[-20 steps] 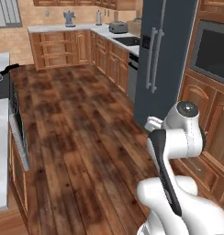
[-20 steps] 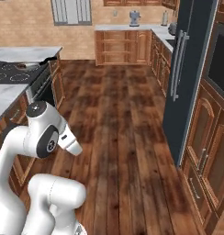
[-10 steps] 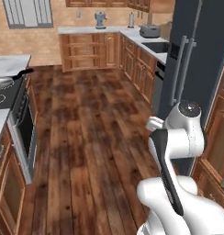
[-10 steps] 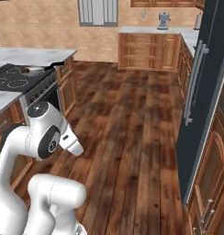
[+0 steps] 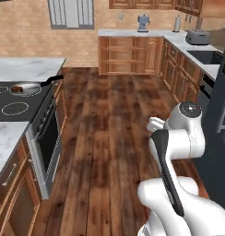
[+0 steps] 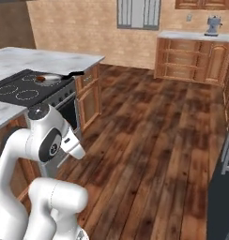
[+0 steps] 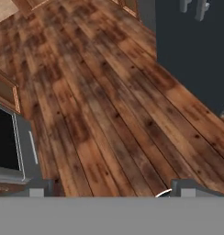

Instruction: Take the chicken drumsticks from the pan and place one on each plate on the dining counter.

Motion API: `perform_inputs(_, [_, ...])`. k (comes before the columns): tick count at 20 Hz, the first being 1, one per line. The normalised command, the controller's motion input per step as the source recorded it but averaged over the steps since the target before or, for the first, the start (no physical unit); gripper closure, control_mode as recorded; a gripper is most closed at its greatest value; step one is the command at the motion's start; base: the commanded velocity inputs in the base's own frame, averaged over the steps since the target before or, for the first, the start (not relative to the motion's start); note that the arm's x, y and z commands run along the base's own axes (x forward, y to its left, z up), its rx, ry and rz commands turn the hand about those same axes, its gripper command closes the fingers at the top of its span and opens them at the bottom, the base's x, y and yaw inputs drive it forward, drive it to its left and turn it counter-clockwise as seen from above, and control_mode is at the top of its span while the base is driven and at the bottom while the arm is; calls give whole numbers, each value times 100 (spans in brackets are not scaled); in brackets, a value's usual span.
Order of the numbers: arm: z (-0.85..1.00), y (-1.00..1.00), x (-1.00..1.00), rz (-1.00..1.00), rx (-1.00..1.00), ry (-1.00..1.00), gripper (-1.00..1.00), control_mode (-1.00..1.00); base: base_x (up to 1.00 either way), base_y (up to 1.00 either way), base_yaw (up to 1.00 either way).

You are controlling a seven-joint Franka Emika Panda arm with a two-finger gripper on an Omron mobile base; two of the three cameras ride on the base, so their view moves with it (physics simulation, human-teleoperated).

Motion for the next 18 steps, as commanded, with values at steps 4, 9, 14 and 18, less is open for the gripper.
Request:
perform_inputs(4, [0, 0, 0, 0, 0, 0, -100, 100, 100, -19, 37])
perform_inputs(9, [0, 0, 0, 0, 0, 0, -100, 100, 96, -29, 38])
perform_inputs(14, [0, 0, 0, 0, 0, 0, -100, 100, 82, -40, 41])
perform_inputs(18, [0, 0, 0, 0, 0, 0, -100, 100, 71, -42, 43])
